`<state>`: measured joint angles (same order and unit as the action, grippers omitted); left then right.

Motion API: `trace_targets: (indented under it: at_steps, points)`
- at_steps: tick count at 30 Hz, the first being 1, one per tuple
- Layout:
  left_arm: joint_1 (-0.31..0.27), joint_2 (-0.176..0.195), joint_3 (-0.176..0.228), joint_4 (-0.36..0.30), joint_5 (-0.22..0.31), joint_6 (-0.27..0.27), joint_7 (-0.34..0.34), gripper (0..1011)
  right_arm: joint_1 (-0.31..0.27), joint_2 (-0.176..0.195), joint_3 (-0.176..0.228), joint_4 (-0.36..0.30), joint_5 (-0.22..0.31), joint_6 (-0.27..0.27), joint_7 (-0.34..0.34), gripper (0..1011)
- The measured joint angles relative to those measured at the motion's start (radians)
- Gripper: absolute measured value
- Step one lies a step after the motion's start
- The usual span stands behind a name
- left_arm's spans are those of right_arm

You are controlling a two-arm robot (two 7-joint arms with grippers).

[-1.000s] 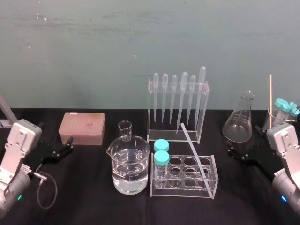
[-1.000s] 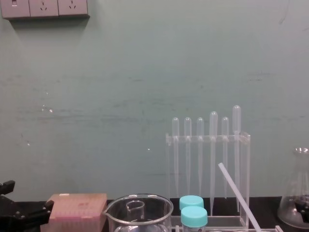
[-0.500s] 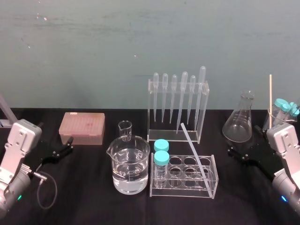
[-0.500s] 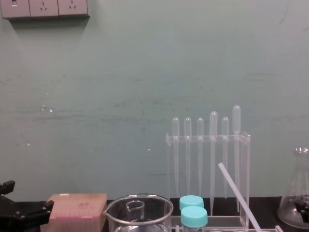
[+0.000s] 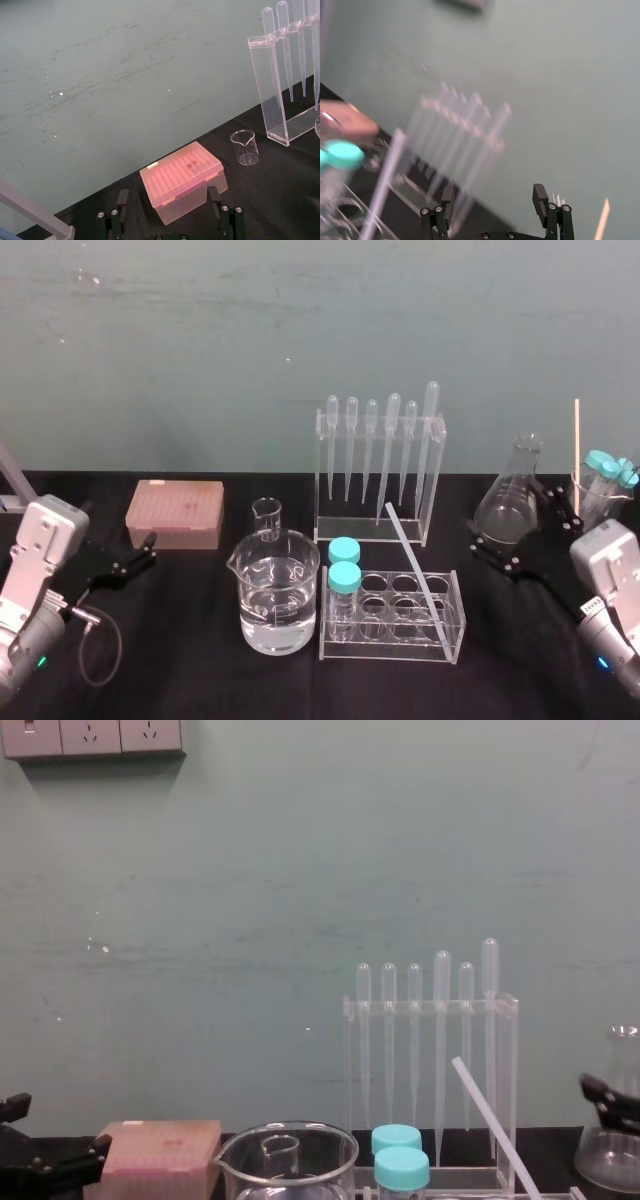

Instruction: Pick up the stirring rod with one hand, then place it down.

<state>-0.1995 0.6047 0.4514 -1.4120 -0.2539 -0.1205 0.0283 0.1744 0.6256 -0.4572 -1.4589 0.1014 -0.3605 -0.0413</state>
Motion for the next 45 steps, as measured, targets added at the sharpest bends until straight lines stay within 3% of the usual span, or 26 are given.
trace_targets:
  at_steps: [4, 10, 12, 13, 15, 16, 19, 20, 22, 25, 29, 38, 45]
  points:
    - [0.0, 0.0, 0.0, 0.0, 0.0, 0.0, 0.0, 1000, 0.01, 0.001, -0.012, -0.006, -0.051, -0.115, 0.023, 1003]
    - [0.0, 0.0, 0.0, 0.0, 0.0, 0.0, 0.0, 1000, 0.038, -0.009, -0.032, 0.003, -0.069, -0.198, 0.086, 1003]
    - [0.0, 0.0, 0.0, 0.0, 0.0, 0.0, 0.0, 1000, 0.053, -0.013, -0.041, 0.014, -0.027, -0.209, 0.138, 1003]
    - [0.0, 0.0, 0.0, 0.0, 0.0, 0.0, 0.0, 1000, 0.067, -0.016, -0.049, 0.024, 0.037, -0.209, 0.194, 1003]
    - [0.0, 0.0, 0.0, 0.0, 0.0, 0.0, 0.0, 1000, 0.08, -0.019, -0.055, 0.037, 0.11, -0.202, 0.251, 1003]
    - [0.0, 0.0, 0.0, 0.0, 0.0, 0.0, 0.0, 1000, 0.096, -0.024, -0.06, 0.055, 0.196, -0.187, 0.325, 1003]
    - [0.0, 0.0, 0.0, 0.0, 0.0, 0.0, 0.0, 1000, 0.12, -0.036, -0.063, 0.083, 0.319, -0.15, 0.425, 1003]
    - [0.0, 0.0, 0.0, 0.0, 0.0, 0.0, 0.0, 1000, 0.133, -0.044, -0.064, 0.1, 0.387, -0.119, 0.48, 1003]
    - [0.0, 0.0, 0.0, 0.0, 0.0, 0.0, 0.0, 1000, 0.145, -0.054, -0.063, 0.117, 0.448, -0.085, 0.53, 1003]
    - [0.0, 0.0, 0.0, 0.0, 0.0, 0.0, 0.0, 1000, 0.17, -0.076, -0.056, 0.151, 0.551, 0.008, 0.609, 1003]
    - [0.0, 0.0, 0.0, 0.0, 0.0, 0.0, 0.0, 1000, 0.192, -0.093, -0.053, 0.179, 0.608, 0.099, 0.65, 1003]
    - [0.0, 0.0, 0.0, 0.0, 0.0, 0.0, 0.0, 1000, 0.241, -0.122, -0.06, 0.243, 0.663, 0.29, 0.701, 1003]
    - [0.0, 0.0, 0.0, 0.0, 0.0, 0.0, 0.0, 1000, 0.273, -0.14, -0.075, 0.288, 0.664, 0.364, 0.744, 1003]
